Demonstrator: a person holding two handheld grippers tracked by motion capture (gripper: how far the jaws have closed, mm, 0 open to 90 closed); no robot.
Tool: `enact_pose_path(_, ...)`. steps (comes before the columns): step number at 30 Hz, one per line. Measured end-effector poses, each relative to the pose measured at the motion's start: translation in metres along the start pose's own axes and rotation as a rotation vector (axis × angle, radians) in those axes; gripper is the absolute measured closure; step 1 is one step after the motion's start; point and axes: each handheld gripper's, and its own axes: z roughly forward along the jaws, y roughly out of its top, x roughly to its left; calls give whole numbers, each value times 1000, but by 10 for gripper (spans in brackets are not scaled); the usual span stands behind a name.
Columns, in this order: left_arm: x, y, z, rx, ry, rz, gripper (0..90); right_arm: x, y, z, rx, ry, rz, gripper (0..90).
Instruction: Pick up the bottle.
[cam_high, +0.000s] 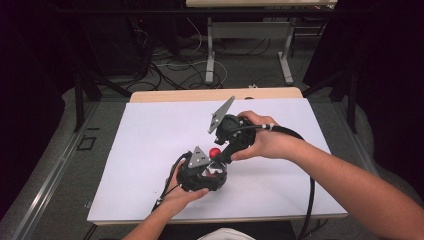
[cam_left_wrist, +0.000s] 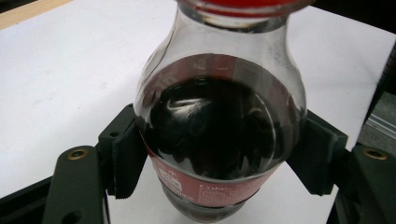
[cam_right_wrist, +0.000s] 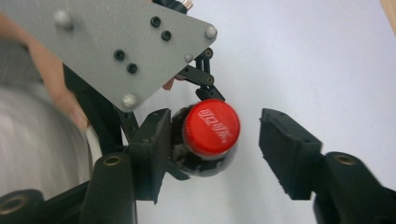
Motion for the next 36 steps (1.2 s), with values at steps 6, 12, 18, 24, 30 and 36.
enact_pose_path(6, 0, 0, 0, -11, 25, -19, 298, 16, 4, 3, -10, -100, 148, 508)
enact_pose_path(12, 0, 0, -1, -15, 30, -18, 298, 14, 6, 8, -15, -140, 185, 552)
enact_pose_path(18, 1, 0, -2, -15, 36, -22, 298, 11, 7, 12, -7, -107, 208, 601)
enact_pose_path(24, 1, 0, -2, -4, 28, -7, 299, 5, 6, 12, 3, -58, 136, 606)
enact_pose_path(30, -1, 0, -2, -5, 9, 1, 298, -5, 6, 10, 15, 30, 19, 607)
enact_pose_path(36, -5, 0, -1, -7, -15, 27, 298, -16, 6, 9, 33, 168, -302, 604)
